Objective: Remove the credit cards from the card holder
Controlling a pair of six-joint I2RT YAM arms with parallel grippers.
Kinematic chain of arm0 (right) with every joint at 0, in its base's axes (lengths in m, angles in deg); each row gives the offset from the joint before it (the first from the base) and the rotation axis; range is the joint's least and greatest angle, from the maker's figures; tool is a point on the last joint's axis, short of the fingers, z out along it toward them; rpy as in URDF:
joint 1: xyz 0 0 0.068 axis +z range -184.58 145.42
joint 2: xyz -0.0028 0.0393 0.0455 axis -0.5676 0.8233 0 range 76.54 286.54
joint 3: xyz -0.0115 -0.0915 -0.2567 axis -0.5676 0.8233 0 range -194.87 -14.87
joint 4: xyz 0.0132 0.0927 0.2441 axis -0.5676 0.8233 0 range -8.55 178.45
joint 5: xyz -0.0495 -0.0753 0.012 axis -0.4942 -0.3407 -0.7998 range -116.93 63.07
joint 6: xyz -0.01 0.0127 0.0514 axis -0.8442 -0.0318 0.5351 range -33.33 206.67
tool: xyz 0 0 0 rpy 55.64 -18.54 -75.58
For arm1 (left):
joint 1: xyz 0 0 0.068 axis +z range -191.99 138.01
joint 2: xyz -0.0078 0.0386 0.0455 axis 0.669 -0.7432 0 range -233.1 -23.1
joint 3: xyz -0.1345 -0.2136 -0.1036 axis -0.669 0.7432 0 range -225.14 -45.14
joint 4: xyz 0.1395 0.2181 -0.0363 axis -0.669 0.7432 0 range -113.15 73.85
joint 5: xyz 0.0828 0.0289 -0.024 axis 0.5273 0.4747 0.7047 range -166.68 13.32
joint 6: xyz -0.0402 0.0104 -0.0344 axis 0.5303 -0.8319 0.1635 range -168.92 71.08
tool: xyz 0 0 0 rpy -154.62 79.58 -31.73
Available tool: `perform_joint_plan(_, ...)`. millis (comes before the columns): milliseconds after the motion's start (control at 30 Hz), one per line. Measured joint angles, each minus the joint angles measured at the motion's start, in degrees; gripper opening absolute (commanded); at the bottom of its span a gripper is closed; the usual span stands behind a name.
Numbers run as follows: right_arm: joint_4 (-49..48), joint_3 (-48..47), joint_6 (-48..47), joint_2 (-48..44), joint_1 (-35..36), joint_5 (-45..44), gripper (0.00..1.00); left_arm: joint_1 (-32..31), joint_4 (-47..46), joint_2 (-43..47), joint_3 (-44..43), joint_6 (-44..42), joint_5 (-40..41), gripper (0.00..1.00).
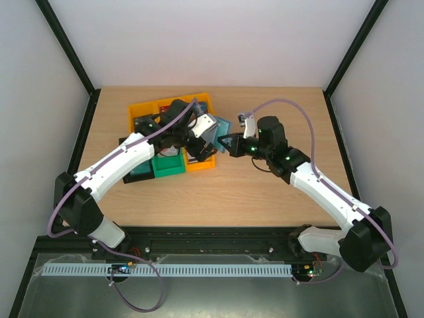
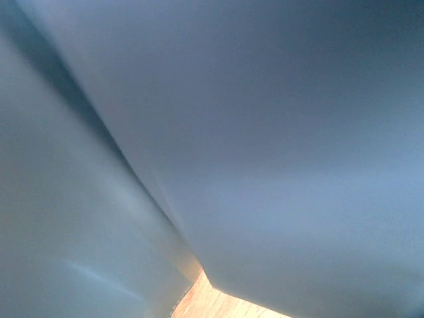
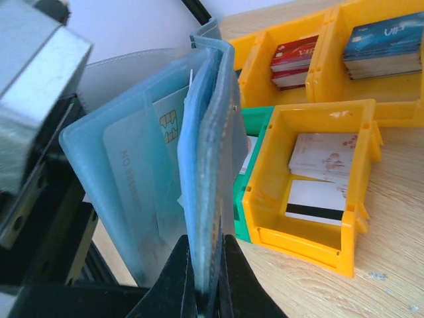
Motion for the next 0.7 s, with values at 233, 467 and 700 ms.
perform_joint_plan(233, -0.09, 0.37, -2.4, -2.21, 0.0, 0.63, 0.02, 0.33, 0.28, 0.11, -1.03, -0.26, -0.04, 0.99)
perform_joint_plan(467, 0.35, 0.46, -6.75, -3.98, -0.02, 2.16, 0.02, 5.09, 1.99, 1.73, -1.14, -0.98, -6.6, 0.99)
perform_joint_plan(700, 0.39, 0.61, -9.29, -4.83, 0.02, 6.95, 0.02, 11.58, 2.23, 5.42, -0.79, -0.63, -9.51, 0.99)
